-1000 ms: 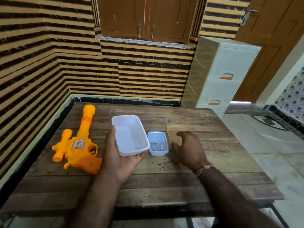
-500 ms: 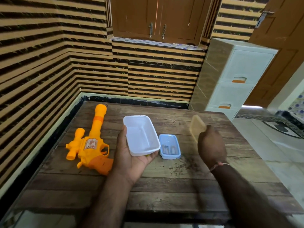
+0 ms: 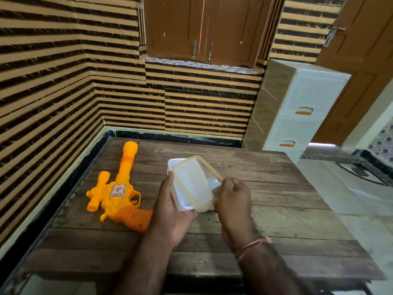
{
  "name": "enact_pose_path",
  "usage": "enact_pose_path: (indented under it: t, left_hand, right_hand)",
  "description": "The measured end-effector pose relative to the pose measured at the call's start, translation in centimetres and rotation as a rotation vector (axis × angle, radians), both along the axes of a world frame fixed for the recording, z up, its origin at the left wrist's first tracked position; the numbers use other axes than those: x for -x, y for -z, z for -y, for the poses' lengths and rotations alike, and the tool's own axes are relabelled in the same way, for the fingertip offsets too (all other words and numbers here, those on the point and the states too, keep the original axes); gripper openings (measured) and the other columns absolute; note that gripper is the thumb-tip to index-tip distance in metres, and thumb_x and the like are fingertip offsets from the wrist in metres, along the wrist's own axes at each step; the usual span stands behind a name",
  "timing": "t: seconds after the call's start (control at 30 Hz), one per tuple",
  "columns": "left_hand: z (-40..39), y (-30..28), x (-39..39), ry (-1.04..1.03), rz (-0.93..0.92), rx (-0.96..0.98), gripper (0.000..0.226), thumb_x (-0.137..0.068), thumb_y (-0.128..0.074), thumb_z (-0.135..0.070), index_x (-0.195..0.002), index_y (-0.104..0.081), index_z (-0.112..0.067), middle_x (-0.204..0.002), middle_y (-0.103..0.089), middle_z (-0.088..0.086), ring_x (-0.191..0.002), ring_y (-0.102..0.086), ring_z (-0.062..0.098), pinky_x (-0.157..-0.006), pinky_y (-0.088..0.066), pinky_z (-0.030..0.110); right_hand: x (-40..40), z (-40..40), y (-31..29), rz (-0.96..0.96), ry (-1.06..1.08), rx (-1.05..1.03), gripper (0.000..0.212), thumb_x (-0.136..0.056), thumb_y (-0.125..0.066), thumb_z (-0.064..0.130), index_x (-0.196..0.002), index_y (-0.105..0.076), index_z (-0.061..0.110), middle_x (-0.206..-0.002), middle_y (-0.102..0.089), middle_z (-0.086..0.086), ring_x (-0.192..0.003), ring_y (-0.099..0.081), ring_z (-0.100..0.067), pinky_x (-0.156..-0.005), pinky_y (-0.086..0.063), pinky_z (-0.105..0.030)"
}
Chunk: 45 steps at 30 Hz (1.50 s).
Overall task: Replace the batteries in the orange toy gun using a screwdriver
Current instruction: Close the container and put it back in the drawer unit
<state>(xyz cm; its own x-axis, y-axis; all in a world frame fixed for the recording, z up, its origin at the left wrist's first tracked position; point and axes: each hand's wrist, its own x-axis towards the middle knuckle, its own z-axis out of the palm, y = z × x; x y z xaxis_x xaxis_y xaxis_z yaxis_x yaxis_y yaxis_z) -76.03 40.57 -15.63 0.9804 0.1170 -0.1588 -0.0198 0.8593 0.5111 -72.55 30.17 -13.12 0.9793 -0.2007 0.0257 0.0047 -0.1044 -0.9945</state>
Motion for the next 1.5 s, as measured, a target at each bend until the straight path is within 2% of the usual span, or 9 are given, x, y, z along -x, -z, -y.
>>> enact_pose_path:
  t: [0.17, 0.5, 0.67, 0.83, 0.93, 1.03, 1.17, 1.37, 1.5]
  left_hand:
    - [0.4, -0.1, -0.1, -0.014, 0.022, -0.029, 0.055, -0.094, -0.049, -0.050, -0.137, -0.055, -0.018, -0.135, -0.059, 0.018, -0.125, -0.054, 0.037, -0.097, -0.046, 0.051]
    - [1.4, -0.8, 0.5, -0.044, 0.052, -0.104, 0.056, -0.098, -0.040, -0.050, -0.135, -0.055, -0.011, -0.127, -0.064, 0.019, -0.114, -0.064, 0.031, -0.091, -0.050, 0.042]
    - [1.7, -0.7, 0.6, -0.039, 0.049, -0.117, 0.060, -0.096, -0.037, -0.051, -0.139, -0.052, -0.012, -0.131, -0.063, 0.018, -0.121, -0.061, 0.031, -0.097, -0.048, 0.042]
    - [1.7, -0.4, 0.4, -0.036, 0.005, -0.176, 0.054, -0.101, -0.034, -0.044, -0.137, -0.053, -0.008, -0.126, -0.066, 0.017, -0.116, -0.064, 0.028, -0.094, -0.048, 0.040]
    - [1.8, -0.3, 0.3, -0.048, -0.005, -0.249, 0.052, -0.096, -0.040, -0.041, -0.132, -0.057, -0.007, -0.123, -0.067, 0.018, -0.112, -0.065, 0.027, -0.090, -0.050, 0.038]
    - [1.9, -0.3, 0.1, -0.068, -0.033, -0.323, 0.047, -0.097, -0.039, -0.041, -0.124, -0.063, -0.011, -0.116, -0.071, 0.014, -0.107, -0.068, 0.025, -0.085, -0.051, 0.037]
    - [2.0, -0.8, 0.0, -0.147, -0.085, -0.433, 0.064, -0.087, -0.036, -0.063, -0.120, -0.065, -0.017, -0.109, -0.075, 0.008, -0.101, -0.071, 0.022, -0.083, -0.053, 0.036]
    - [1.6, -0.7, -0.4, -0.313, -0.354, -0.827, 0.047, -0.096, -0.039, -0.061, -0.092, -0.064, -0.022, -0.090, -0.071, 0.002, -0.082, -0.068, 0.021, -0.070, -0.056, 0.037]
    - [1.0, -1.1, -0.1, -0.323, -0.343, -1.026, 0.046, -0.101, -0.039, -0.052, -0.078, -0.062, -0.019, -0.076, -0.067, -0.001, -0.073, -0.064, 0.018, -0.059, -0.046, 0.027]
  right_hand:
    - [0.3, 0.1, 0.1, 0.134, 0.052, 0.274, 0.023, -0.093, -0.051, 0.022, -0.086, -0.069, 0.010, -0.079, -0.070, -0.008, -0.075, -0.063, -0.028, -0.067, -0.051, -0.036]
    - [0.4, -0.3, 1.4, 0.076, 0.031, 0.289, 0.040, -0.098, -0.047, 0.027, -0.060, -0.056, 0.017, -0.058, -0.058, -0.002, -0.055, -0.052, -0.019, -0.052, -0.036, -0.027]
    - [0.4, -0.5, 0.9, 0.076, 0.045, 0.324, 0.041, -0.096, -0.048, 0.026, -0.065, -0.062, 0.003, -0.065, -0.065, -0.014, -0.064, -0.061, -0.031, -0.059, -0.048, -0.037]
    - [0.6, -0.4, 0.9, 0.014, 0.002, 0.297, 0.039, -0.094, -0.049, 0.039, -0.067, -0.056, 0.012, -0.066, -0.061, -0.004, -0.065, -0.058, -0.024, -0.058, -0.041, -0.028]
    - [0.6, -0.8, 1.5, -0.043, -0.027, 0.227, 0.049, -0.083, -0.046, 0.059, -0.075, -0.062, 0.014, -0.075, -0.067, -0.003, -0.073, -0.066, -0.024, -0.065, -0.058, -0.042]
    - [0.6, -0.6, 1.8, -0.092, -0.041, 0.161, 0.037, -0.087, -0.051, 0.053, -0.083, -0.061, 0.018, -0.082, -0.067, -0.001, -0.079, -0.067, -0.022, -0.070, -0.060, -0.049]
    - [0.9, -0.2, 1.5, -0.069, -0.054, 0.217, 0.030, -0.095, -0.052, 0.044, -0.103, -0.052, 0.015, -0.095, -0.064, -0.003, -0.082, -0.060, -0.019, -0.069, -0.046, -0.030]
    - [1.5, 0.1, 2.0, 0.039, -0.142, 0.396, 0.026, -0.098, -0.047, 0.042, -0.096, -0.047, 0.016, -0.091, -0.063, -0.005, -0.077, -0.058, -0.021, -0.064, -0.041, -0.029]
    - [0.1, 1.1, 2.1, -0.059, -0.285, 0.356, 0.059, -0.097, -0.033, 0.060, -0.088, -0.065, 0.011, -0.091, -0.071, -0.007, -0.084, -0.067, -0.023, -0.076, -0.054, -0.036]
